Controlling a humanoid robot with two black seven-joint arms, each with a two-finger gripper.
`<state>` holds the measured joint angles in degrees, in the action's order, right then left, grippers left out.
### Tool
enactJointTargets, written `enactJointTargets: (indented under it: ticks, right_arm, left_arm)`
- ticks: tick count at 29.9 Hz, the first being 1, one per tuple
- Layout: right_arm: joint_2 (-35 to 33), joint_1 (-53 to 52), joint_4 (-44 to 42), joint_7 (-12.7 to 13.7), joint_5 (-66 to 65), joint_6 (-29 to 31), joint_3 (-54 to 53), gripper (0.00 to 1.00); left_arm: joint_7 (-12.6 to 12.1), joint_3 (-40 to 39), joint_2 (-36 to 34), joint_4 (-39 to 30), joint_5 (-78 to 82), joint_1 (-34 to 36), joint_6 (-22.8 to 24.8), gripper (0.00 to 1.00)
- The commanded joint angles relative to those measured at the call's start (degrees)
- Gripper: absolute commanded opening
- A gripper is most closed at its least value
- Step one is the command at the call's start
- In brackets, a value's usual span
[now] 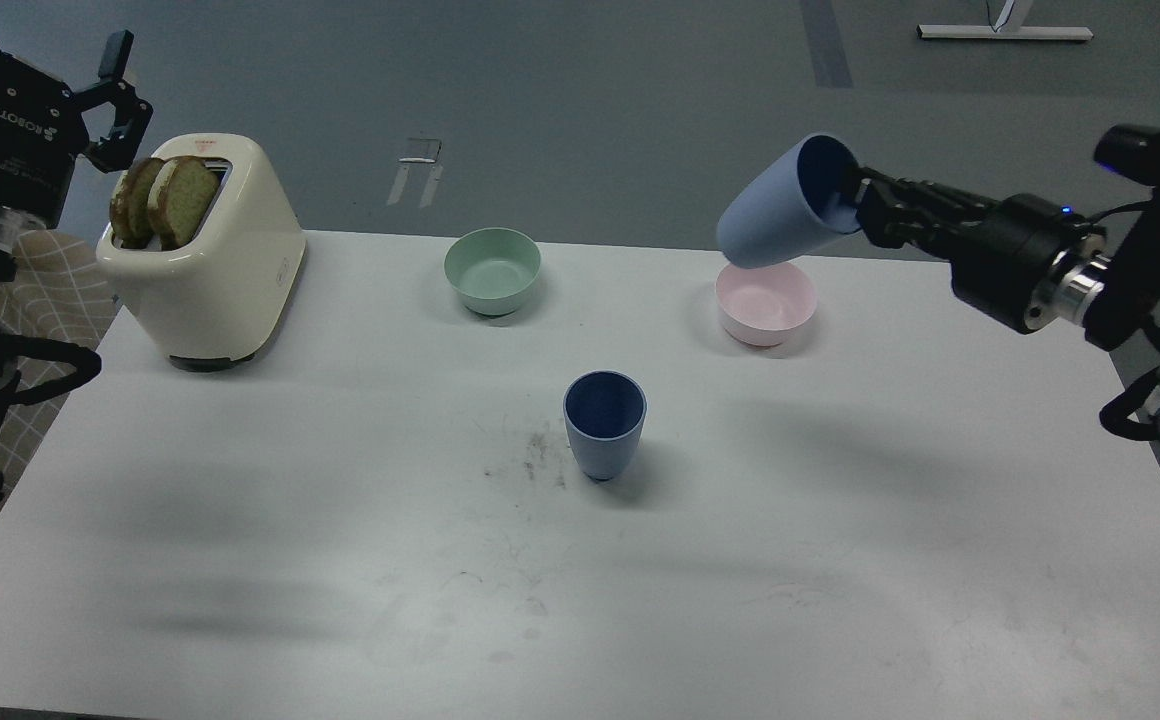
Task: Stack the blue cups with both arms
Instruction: 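Lift the blue cup with the right gripper and carry it above the centered cup, then lower the held cup into the centered blue cup and release it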
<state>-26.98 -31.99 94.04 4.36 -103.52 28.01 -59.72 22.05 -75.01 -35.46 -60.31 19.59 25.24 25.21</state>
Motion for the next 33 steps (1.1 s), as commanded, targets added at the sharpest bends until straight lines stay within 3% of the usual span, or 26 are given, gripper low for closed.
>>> enactJointTargets:
  ticks: [1,4,8,13,33]
  right_arm:
    - [4.1,-2.8,-0.2,2.5,-0.5,0.0,7.4,0.00]
    - [7.6,-6.4,-1.7,4.3,-2.4,0.0,12.1,0.00]
    - [9.7,-10.0,-4.2,4.3,-5.2,0.0,15.9,0.00]
    - [9.2,-13.2,-4.5,4.4,-6.0,0.0,20.5,0.00]
    - [5.8,-12.5,-2.3,4.8,-5.6,0.0,22.8,0.00]
  left_arm:
    - [0.0,-0.1,-0.5,0.0,-0.1,0.0,-0.1,0.98]
    - [-0.1,-0.1,-0.6,0.0,-0.1,0.0,-0.2,0.98]
    - [0.0,-0.2,-0.7,0.0,-0.1,0.0,-0.2,0.98]
    - [0.0,-0.3,-2.2,-0.9,-0.1,-0.3,-0.7,0.98]
    - [0.0,-0.4,-2.2,-2.0,-0.2,-0.5,-1.1,0.98]
